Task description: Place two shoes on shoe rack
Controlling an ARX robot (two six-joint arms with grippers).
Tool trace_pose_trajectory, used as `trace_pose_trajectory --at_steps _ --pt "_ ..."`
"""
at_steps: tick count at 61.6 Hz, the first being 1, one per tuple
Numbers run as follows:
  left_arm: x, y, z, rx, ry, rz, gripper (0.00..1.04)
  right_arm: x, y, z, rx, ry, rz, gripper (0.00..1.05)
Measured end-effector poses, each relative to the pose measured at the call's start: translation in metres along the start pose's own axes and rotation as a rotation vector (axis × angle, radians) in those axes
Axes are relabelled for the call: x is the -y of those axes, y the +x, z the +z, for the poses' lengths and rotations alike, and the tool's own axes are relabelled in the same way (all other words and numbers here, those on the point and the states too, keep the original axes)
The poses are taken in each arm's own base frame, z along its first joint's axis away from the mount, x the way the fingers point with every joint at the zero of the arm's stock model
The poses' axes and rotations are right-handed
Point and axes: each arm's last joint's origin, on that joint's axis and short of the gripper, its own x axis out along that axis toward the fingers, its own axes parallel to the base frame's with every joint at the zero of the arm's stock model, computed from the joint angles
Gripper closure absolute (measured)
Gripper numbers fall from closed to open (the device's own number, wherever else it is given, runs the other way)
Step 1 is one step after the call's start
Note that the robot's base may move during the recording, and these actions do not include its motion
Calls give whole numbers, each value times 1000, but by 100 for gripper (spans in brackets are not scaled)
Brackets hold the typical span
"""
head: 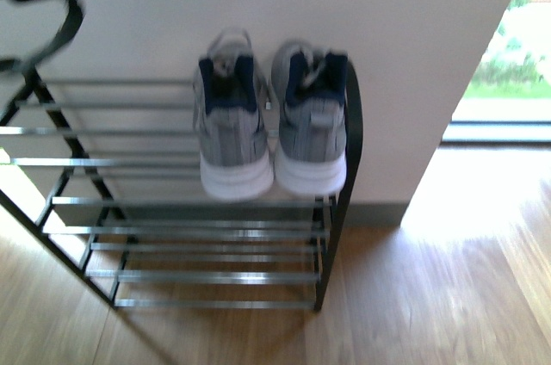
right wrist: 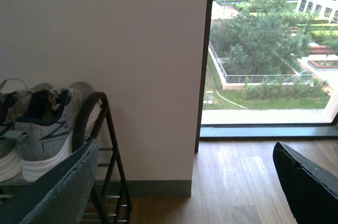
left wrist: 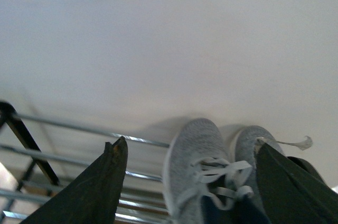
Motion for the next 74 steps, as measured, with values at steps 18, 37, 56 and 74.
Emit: trace_pose_trajectory --at_steps 18,37,56,74 --pt "-66 -68 -9 183 162 -4 80 0 0 0 0 0 0 9" --pt "-100 -114 -24 167 188 -3 103 0 0 0 0 0 0 9" --pt "-125 -155 -43 156 192 0 103 0 0 0 0 0 0 9" --pt "-139 -181 -42 165 191 2 103 0 0 0 0 0 0 9"
